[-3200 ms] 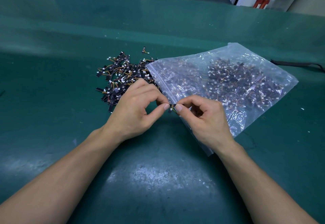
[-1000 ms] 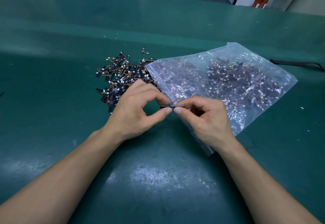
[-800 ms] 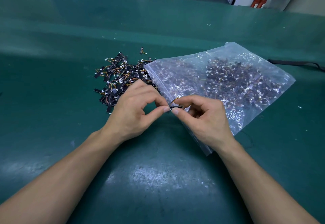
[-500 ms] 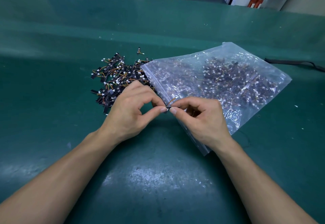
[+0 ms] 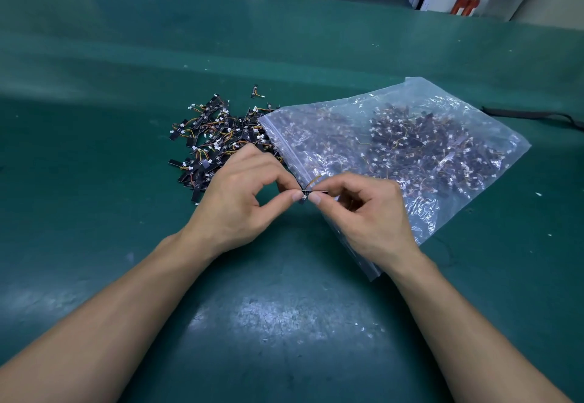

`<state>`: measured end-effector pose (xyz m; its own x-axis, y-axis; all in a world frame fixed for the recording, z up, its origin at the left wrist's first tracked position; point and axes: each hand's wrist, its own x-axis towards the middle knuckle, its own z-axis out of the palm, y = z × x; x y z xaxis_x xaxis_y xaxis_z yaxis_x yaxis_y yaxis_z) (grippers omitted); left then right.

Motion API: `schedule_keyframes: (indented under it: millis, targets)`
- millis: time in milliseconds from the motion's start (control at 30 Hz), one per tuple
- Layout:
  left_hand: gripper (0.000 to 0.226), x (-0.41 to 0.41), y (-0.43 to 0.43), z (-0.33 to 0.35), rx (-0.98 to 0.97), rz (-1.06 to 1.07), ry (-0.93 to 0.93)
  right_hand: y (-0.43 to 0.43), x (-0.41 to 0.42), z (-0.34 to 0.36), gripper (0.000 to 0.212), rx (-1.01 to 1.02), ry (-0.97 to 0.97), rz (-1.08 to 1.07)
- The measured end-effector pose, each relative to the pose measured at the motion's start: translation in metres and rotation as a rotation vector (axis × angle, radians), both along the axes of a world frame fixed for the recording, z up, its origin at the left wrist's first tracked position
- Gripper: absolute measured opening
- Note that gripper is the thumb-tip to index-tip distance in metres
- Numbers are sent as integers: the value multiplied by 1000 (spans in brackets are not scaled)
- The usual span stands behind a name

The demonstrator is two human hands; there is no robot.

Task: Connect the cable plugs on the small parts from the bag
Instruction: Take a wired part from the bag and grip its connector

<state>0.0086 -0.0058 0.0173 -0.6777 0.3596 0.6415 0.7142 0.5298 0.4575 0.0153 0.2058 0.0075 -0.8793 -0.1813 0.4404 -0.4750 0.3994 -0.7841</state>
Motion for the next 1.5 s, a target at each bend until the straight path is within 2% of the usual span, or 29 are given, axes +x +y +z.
schedule_keyframes:
  millis: [200, 400, 700, 900, 1167, 1267, 1367, 1500]
  targets:
    - [7, 0, -1, 0, 7, -14, -34, 0, 0, 0, 5, 39, 28, 1]
    - [8, -1, -1, 0, 7, 0, -1, -1, 1, 0, 6, -5, -28, -1]
    - [7, 1, -2, 1, 11, -17, -57, -2, 1, 1, 4, 26, 19, 3]
    - [10, 0, 0, 0, -1, -17, -27, -2, 2, 1, 2, -10, -21, -13]
    - [10, -1, -1, -2, 1, -16, -56, -2, 1, 3, 5, 40, 3, -28]
    - [11, -2, -1, -3, -21, 0, -50, 1, 2, 3, 20, 27, -45, -12]
    - [10, -4, -2, -4, -3, 43, -65, 8, -1, 3, 42, 137, -114, -63]
    - [5, -6, -3, -6, 5, 72, -110, 14, -7, 1, 33, 295, -150, -187]
